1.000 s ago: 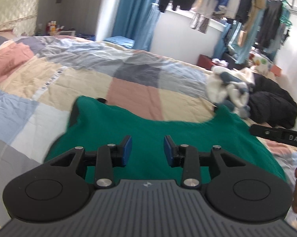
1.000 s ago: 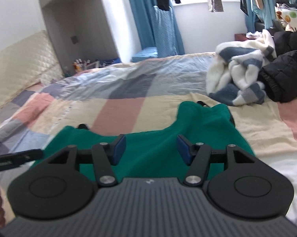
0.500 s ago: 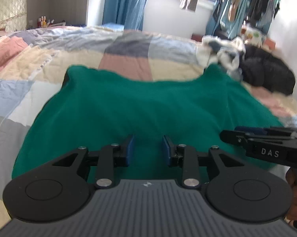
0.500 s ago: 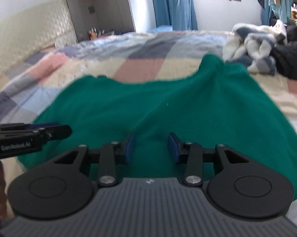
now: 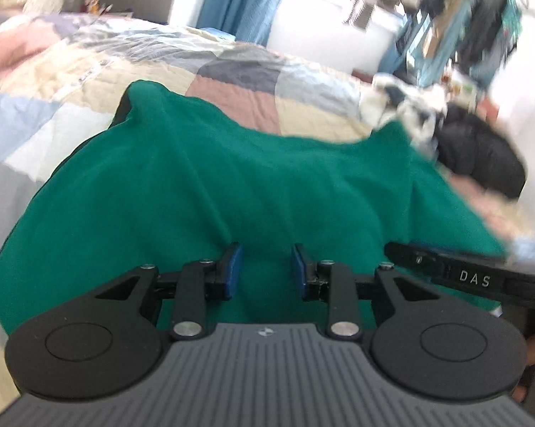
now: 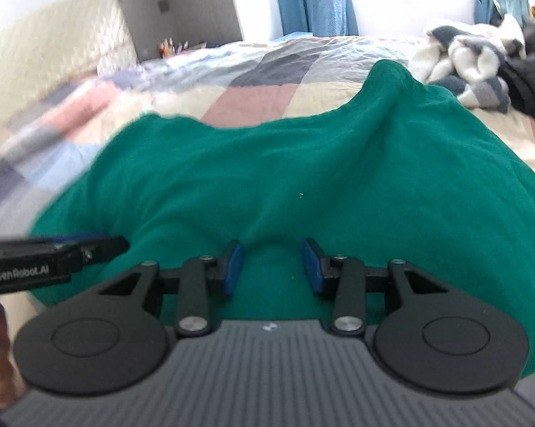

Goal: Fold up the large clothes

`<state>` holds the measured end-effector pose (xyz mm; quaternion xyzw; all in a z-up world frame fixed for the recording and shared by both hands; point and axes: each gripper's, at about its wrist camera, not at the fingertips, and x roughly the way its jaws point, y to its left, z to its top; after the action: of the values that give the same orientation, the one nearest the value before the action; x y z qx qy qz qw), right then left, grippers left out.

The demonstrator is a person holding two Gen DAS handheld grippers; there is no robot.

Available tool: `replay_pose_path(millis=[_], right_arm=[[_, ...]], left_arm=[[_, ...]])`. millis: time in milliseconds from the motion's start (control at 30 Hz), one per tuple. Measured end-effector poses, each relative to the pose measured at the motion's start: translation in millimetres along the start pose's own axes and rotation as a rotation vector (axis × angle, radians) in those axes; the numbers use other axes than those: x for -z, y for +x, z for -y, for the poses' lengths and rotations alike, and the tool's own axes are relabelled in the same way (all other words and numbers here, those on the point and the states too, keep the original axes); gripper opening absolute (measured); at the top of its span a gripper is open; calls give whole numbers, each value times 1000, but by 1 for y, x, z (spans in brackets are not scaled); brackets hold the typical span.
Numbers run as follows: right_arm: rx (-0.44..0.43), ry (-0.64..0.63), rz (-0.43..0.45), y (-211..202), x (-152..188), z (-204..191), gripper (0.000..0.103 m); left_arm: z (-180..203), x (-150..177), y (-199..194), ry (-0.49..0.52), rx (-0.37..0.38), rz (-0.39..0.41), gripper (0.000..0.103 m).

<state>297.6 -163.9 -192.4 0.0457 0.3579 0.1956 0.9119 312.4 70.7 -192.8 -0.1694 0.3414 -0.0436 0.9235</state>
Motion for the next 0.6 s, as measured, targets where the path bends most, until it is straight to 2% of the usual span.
replay_pose_path(millis=[33,133,200,333,400,467,500,600], right_arm=[[-10,28,6,-4,-2,3,41],[-18,118,37,-26,-5,10,41],[-13,196,61,-42,-3,15,44],[-58,372,82,-69,6,30,48],[-65,432,88,-81,13,36,57],[-15,432,82,-90,19,36,64],[9,437,80,-94,23,37,72],[-15,534,57,-95,35,49,85]], left_arm=[[-3,-1,-6,-36,12,8,37],[-11,2,-28,-121,48,37,52],[-16,8,-42,-173,56,50,65],[-28,23,-67,-312,88,55,80],[-35,31,-74,-391,110,47,86],[-43,38,-74,-458,130,20,89],[-46,40,-72,-482,128,0,90],[-55,46,-67,-557,128,-39,91]])
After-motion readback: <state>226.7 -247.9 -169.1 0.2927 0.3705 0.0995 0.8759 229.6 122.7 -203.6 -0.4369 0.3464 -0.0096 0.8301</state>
